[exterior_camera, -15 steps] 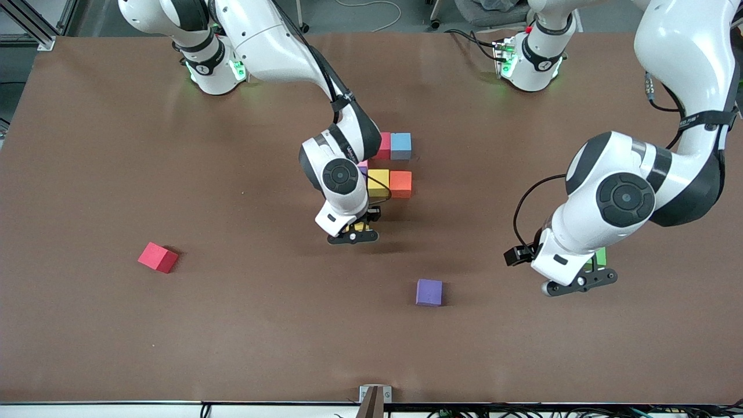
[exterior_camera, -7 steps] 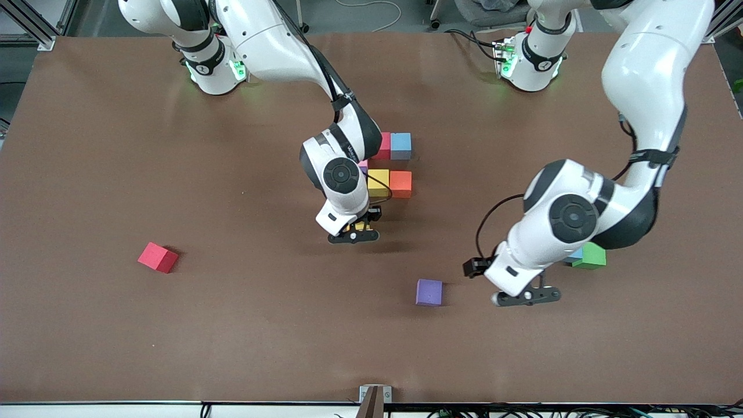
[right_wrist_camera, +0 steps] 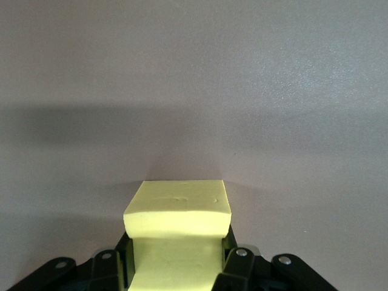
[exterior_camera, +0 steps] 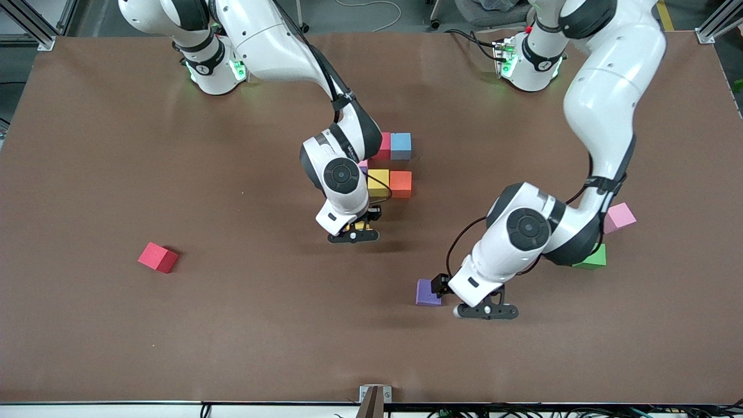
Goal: Arrange 11 blocks into digit 3
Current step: 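Set the yellow block on the blue block while the left gripper reaches purple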
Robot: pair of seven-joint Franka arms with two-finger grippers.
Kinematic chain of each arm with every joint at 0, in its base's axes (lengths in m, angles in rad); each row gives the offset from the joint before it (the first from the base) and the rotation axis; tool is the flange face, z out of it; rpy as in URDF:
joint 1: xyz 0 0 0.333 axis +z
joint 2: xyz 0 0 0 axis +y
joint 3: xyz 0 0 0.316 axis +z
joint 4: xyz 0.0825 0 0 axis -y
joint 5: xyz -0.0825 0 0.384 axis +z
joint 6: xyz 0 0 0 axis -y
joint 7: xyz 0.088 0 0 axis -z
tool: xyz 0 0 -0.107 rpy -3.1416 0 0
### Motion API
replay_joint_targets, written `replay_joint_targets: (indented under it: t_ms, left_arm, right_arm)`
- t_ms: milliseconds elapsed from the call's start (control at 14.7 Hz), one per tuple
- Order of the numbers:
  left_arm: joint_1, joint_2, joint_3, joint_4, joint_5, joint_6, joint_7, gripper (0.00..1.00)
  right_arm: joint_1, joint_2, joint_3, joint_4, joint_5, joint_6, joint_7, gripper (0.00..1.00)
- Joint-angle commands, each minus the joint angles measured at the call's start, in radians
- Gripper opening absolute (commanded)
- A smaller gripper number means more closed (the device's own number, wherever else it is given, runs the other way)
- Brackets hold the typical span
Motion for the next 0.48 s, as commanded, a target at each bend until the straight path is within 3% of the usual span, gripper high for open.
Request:
replay_joint_targets:
  t_ms: [0, 68, 136, 409]
  left_arm:
    - [-0.072, 0.11, 0.033, 0.147, -0.025, 0.04, 0.033, 0.96]
    - [-0.074, 0.129, 0.033, 0.147, -0.028, 0.073, 0.033, 0.96]
    - [-0.08, 0.149, 0.033, 0.147, -0.029, 0.099, 0.033, 0.96]
    - [-0.106, 0.177, 0.055, 0.147, -0.028, 0.116, 0.033, 0.96]
  right_arm:
    - [0.012, -0.041, -0.001, -0.053, 0.009, -0.003, 0.014, 0.05]
    - [0.012, -0.041, -0.001, -0.051, 0.008, -0.006, 0.02, 0.17]
    - [0.012, -0.04, -0.001, -0.051, 0.005, -0.004, 0.023, 0.99]
    - [0.009, -0.04, -0.002, -0.045, -0.002, -0.004, 0.019, 1.0]
